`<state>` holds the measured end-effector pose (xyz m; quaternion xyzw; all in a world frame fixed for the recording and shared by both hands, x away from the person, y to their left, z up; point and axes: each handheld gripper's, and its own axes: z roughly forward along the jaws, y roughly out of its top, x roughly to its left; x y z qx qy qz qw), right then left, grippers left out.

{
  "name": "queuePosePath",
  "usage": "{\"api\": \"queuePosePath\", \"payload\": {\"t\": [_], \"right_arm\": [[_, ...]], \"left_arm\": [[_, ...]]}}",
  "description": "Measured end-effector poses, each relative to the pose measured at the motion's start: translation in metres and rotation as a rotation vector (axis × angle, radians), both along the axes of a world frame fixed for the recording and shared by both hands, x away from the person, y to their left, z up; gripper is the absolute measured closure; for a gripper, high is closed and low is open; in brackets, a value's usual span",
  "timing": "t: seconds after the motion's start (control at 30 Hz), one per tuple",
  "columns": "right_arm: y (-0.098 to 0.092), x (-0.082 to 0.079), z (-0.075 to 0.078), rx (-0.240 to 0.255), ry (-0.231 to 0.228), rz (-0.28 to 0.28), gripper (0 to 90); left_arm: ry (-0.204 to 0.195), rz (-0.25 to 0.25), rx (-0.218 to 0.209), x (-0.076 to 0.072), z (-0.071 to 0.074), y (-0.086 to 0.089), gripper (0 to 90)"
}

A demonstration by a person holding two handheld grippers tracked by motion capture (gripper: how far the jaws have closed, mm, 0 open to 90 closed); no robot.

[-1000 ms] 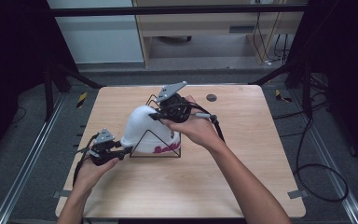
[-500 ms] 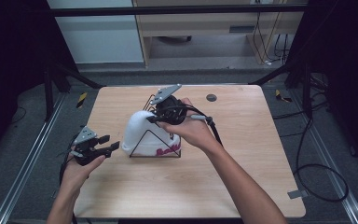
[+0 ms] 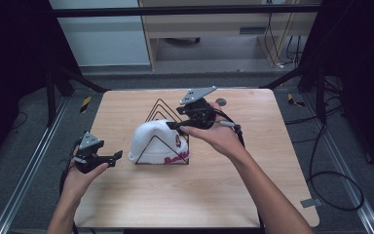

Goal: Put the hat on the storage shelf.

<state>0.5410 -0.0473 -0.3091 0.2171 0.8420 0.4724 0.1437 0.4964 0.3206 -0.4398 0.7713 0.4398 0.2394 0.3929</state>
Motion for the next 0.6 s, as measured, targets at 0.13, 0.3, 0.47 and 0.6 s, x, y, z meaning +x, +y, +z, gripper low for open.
{"api": "queuePosePath", "payload": {"t": [0.13, 0.3, 0.47, 0.6], "right_arm": [[-0.013, 0.0, 0.001, 0.007, -0.008, -0.028, 34.0], [-0.025, -0.002, 0.0, 0.01, -0.019, -0.066, 28.5], [-0.038, -0.004, 0.0, 0.01, -0.018, -0.102, 23.7], [-0.049, -0.007, 0.0, 0.01, -0.015, -0.123, 20.4]], "left_arm": [[0.009, 0.0, 0.001, 0.0, -0.002, 0.003, 8.4], [0.013, -0.008, 0.01, 0.0, -0.003, 0.005, 5.3], [0.013, -0.001, 0.014, -0.001, -0.003, 0.005, 4.9], [0.014, -0.005, 0.018, -0.002, -0.004, 0.005, 4.7]]}}
